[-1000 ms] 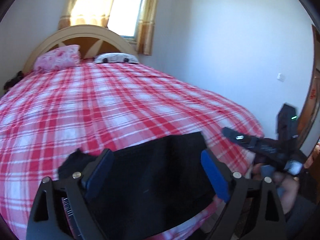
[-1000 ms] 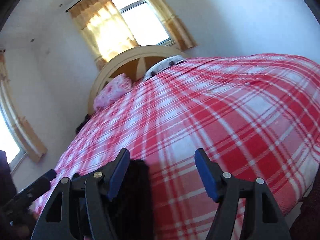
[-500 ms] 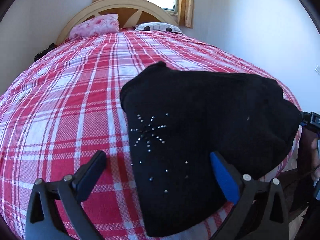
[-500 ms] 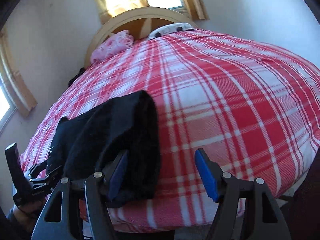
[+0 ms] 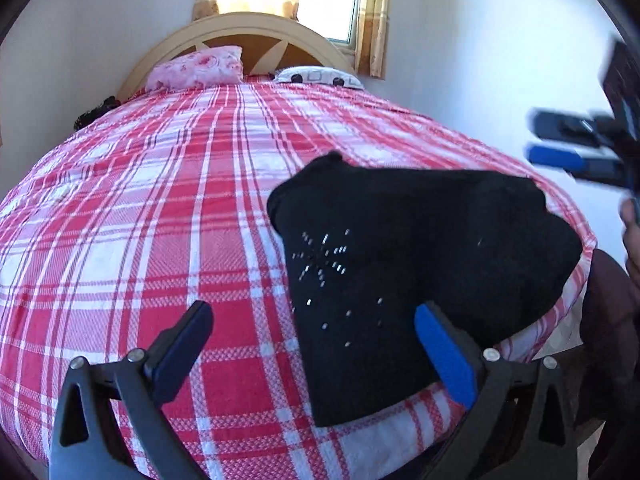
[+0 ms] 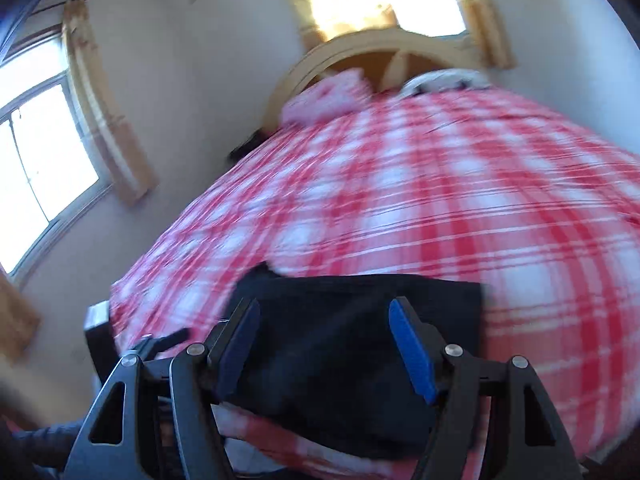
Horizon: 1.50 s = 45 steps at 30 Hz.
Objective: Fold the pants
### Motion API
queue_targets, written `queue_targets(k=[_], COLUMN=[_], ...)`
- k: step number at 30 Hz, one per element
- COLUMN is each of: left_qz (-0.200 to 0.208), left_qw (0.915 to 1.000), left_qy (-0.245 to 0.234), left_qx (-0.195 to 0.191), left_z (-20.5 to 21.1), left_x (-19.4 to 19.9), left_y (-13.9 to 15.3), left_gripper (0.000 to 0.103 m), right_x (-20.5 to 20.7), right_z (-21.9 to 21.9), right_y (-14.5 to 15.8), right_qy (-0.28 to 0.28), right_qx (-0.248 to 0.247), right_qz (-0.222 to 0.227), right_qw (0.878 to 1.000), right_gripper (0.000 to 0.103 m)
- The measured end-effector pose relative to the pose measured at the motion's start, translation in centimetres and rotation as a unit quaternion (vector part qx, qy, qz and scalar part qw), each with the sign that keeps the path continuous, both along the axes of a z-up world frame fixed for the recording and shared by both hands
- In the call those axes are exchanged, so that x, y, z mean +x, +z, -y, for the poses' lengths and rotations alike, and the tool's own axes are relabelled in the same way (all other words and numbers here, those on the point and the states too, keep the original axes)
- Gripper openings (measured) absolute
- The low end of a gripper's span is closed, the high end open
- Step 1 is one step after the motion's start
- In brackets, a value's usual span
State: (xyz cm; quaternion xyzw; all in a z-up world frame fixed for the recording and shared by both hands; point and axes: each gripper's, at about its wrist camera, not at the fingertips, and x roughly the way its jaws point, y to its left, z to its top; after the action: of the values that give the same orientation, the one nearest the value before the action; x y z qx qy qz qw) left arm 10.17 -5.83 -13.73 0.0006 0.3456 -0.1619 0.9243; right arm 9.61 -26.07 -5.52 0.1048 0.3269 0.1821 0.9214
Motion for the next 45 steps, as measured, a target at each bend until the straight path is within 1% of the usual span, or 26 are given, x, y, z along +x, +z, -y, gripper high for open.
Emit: queue_targets(k=[2,3,5,8,11,12,13,14,15,16,19,21,23,24,26,27,28,29,30,35,37,39,40,43,44,45], left_qz=[-0.015,-0.018,-0.013,-0.008,-0.004,-0.005,-0.005,-0.006,-0.006,-0.007,-0.008,-0.01,-0.01,-0.01,-0.01,-0.01,-0.01,-0.01,-0.01,-0.011,-0.012,-0.014,-0.014,-0.014,-0.013,-0.01], left_qw=[0.9999,0.9998,0.9999,0.9998,0.9998,0.9997,0.9997,0.9997,0.9996,0.9996,0.9995,0.9995,0.9995,0.9995,0.9995,0.9995,0.9995,0.9995,0.9994,0.9993,0.9992,0.9992,0.9992,0.9993,0.9993,0.9993], left_qy=[-0.002,-0.003,-0.006,-0.011,-0.016,-0.017,-0.016,-0.015,-0.012,-0.008,0.01,0.015,0.017,0.017,0.018,0.019,0.019,0.019,0.02,0.024,0.026,0.028,0.028,0.029,0.029,0.03], left_qx=[0.006,-0.003,-0.007,-0.011,-0.014,-0.017,-0.019,-0.021,-0.023,-0.025,-0.028,-0.028,-0.024,-0.023,-0.024,-0.025,-0.024,-0.024,-0.025,-0.027,-0.027,-0.026,-0.026,-0.021,-0.02,-0.018], left_z=[-0.2,-0.5,-0.8,-1.0,-1.2,-1.3,-1.5,-1.6,-1.8,-2.0,-2.7,-2.9,-2.8,-2.8,-2.9,-3.0,-3.0,-3.0,-3.0,-3.1,-3.2,-3.1,-3.0,-2.6,-2.5,-2.4], left_x=[0.6,0.6,0.5,0.4,0.3,0.3,0.3,0.2,0.2,0.2,0.2,0.3,0.2,0.1,0.2,0.1,0.2,0.2,0.2,0.3,0.4,0.4,0.2,0.2,0.1,0.0], left_y=[-1.0,-1.2,-1.1,-1.4,-1.5,-1.5,-1.5,-1.5,-1.4,-1.3,-1.2,-1.3,-1.2,-1.2,-1.3,-1.3,-1.3,-1.3,-1.3,-1.2,-1.1,-1.1,-1.1,-1.0,-0.9,-0.8], left_gripper=[0.103,0.103,0.103,0.103,0.103,0.103,0.103,0.103,0.103,0.103,0.103,0.103,0.103,0.103,0.103,0.103,0.103,0.103,0.103,0.103,0.103,0.103,0.103,0.103,0.103,0.103], right_x=[3.0,4.6,8.1,11.5,14.2,14.7,15.1,15.2,15.4,15.4,14.8,14.7,15.3,15.4,15.6,15.4,15.2,14.8,14.1,8.7,5.4,3.0,1.9,0.0,-0.4,-0.8], right_z=[-3.5,-4.9,-7.5,-10.2,-12.6,-12.9,-13.4,-13.9,-14.1,-14.4,-15.5,-16.4,-17.3,-17.8,-17.4,-16.8,-15.9,-15.0,-13.8,-8.8,-6.4,-4.5,-3.4,0.0,1.2,2.1], right_y=[-0.3,-0.7,-1.5,-3.2,-5.6,-6.2,-6.9,-7.5,-7.8,-7.8,-6.7,-6.2,-7.0,-8.1,-8.6,-8.5,-8.0,-7.4,-6.7,-3.0,-2.3,-2.9,-3.5,-6.0,-6.8,-7.1], right_qy=[0.032,0.047,0.074,0.102,0.145,0.154,0.177,0.188,0.19,0.192,0.205,0.208,0.198,0.196,0.196,0.193,0.182,0.163,0.139,0.067,0.057,0.058,0.046,0.006,0.006,0.009], right_qx=[-0.036,-0.048,-0.055,-0.06,-0.068,-0.061,-0.051,-0.052,-0.057,-0.06,-0.062,-0.066,-0.111,-0.14,-0.131,-0.121,-0.111,-0.112,-0.117,-0.116,-0.096,-0.079,-0.082,-0.087,-0.07,-0.051], right_qz=[-0.021,-0.031,-0.053,-0.094,-0.166,-0.177,-0.197,-0.208,-0.211,-0.212,-0.195,-0.179,-0.177,-0.183,-0.187,-0.183,-0.18,-0.173,-0.156,-0.069,-0.046,-0.045,-0.047,-0.078,-0.083,-0.075], right_qw=[0.999,0.997,0.994,0.988,0.973,0.97,0.963,0.959,0.957,0.956,0.957,0.959,0.958,0.953,0.954,0.956,0.96,0.965,0.971,0.989,0.993,0.994,0.994,0.993,0.994,0.996], right_gripper=[0.069,0.069,0.069,0.069,0.068,0.06,0.047,0.041,0.024,0.015,0.013,0.013,0.013,0.016,0.02,0.029,0.049,0.057,0.06,0.06,0.06,0.06,0.06,0.06,0.06,0.06])
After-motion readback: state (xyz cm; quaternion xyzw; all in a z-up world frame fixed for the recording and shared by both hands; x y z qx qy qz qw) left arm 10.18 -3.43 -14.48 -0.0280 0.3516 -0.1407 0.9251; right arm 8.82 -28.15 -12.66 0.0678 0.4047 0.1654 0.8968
